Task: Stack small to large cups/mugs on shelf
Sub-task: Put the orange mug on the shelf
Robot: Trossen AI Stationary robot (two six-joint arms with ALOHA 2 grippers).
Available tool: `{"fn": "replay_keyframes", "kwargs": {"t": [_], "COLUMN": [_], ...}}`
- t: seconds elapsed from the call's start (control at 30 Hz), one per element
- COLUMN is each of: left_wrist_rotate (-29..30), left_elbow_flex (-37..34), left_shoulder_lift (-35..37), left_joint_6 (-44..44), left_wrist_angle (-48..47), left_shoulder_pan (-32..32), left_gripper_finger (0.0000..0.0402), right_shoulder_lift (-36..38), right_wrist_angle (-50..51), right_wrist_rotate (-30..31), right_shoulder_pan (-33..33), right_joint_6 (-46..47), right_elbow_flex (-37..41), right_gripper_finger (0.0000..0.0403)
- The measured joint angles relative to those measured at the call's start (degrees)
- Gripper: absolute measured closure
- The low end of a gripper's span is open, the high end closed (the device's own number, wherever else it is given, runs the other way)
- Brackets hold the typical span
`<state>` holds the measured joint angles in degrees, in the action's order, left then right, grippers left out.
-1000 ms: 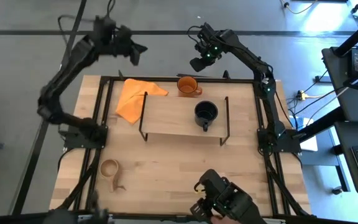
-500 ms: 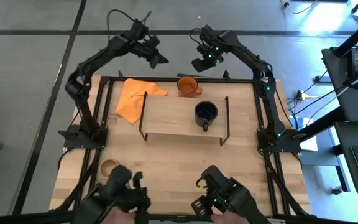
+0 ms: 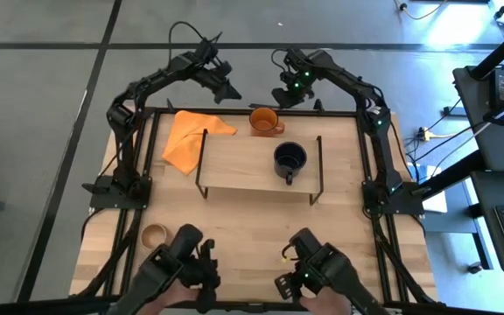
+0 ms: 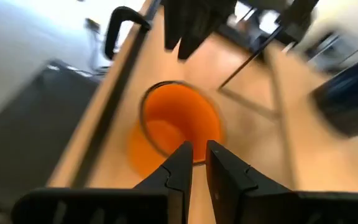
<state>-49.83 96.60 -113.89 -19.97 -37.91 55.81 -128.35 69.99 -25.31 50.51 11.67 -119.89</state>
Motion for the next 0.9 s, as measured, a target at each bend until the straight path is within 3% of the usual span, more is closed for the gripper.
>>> {"fn": "replay_keyframes", "kwargs": {"t": [0.13,0.37,0.9], "left_wrist_rotate": [10.6,19.0,17.3], "left_elbow_flex": [0.0,0.0,0.0], "left_shoulder_lift": [0.1,-1.3,-3.0], "left_joint_6": [-5.5,-8.7,-7.4], "left_wrist_angle": [-0.7,-0.4,-0.9], "left_shoulder_pan": [-2.0,-6.2,-6.5], "left_gripper_finger": [0.036,0.036,0.0359], "right_shoulder_lift": [0.0,0.0,-4.2], "right_wrist_angle": [-0.4,-3.4,-6.5], "right_wrist_rotate": [0.7,2.2,4.7], "right_shoulder_pan": [0.5,-1.4,-4.4], "right_joint_6": [-1.5,-0.2,0.9], "right_elbow_flex": [0.4,0.4,0.3], "right_gripper_finger": [0.0243,0.0243,0.0243]}}
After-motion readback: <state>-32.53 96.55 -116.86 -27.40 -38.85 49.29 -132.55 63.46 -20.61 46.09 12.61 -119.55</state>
